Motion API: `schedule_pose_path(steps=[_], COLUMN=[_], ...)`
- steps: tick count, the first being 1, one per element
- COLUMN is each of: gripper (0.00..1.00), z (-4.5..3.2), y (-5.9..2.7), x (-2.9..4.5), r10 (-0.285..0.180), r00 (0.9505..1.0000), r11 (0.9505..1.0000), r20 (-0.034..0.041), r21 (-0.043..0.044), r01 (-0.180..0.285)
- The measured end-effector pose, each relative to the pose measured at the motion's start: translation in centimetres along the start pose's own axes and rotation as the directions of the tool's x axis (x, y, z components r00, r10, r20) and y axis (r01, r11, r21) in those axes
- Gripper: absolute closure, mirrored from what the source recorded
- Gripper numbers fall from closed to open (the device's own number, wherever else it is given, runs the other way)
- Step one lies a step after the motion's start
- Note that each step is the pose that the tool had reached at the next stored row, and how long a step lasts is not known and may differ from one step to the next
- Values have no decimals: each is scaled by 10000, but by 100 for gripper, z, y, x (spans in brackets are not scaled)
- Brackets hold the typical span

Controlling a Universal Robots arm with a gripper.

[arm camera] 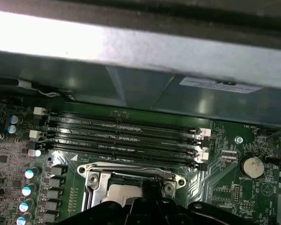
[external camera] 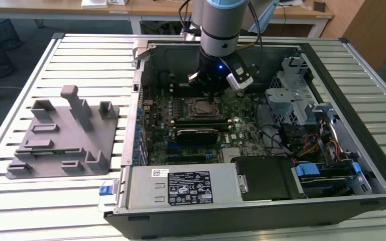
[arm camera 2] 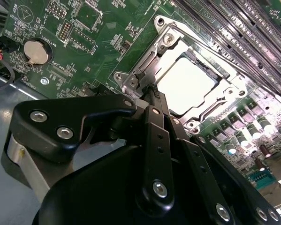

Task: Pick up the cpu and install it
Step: 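Install the second cpu locking lever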

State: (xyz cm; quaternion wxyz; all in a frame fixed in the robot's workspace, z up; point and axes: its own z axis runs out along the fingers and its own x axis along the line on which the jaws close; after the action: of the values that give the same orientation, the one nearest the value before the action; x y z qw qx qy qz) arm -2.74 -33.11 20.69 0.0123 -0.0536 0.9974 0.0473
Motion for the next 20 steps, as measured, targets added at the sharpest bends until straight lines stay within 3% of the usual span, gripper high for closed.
schedule_pose_path(steps=[20], gripper=[89], z=[-6], y=[-67], x=[-3], r10=[0], r00=[10000], r11=[10000], r20=[0], r21=[0], r01=[0])
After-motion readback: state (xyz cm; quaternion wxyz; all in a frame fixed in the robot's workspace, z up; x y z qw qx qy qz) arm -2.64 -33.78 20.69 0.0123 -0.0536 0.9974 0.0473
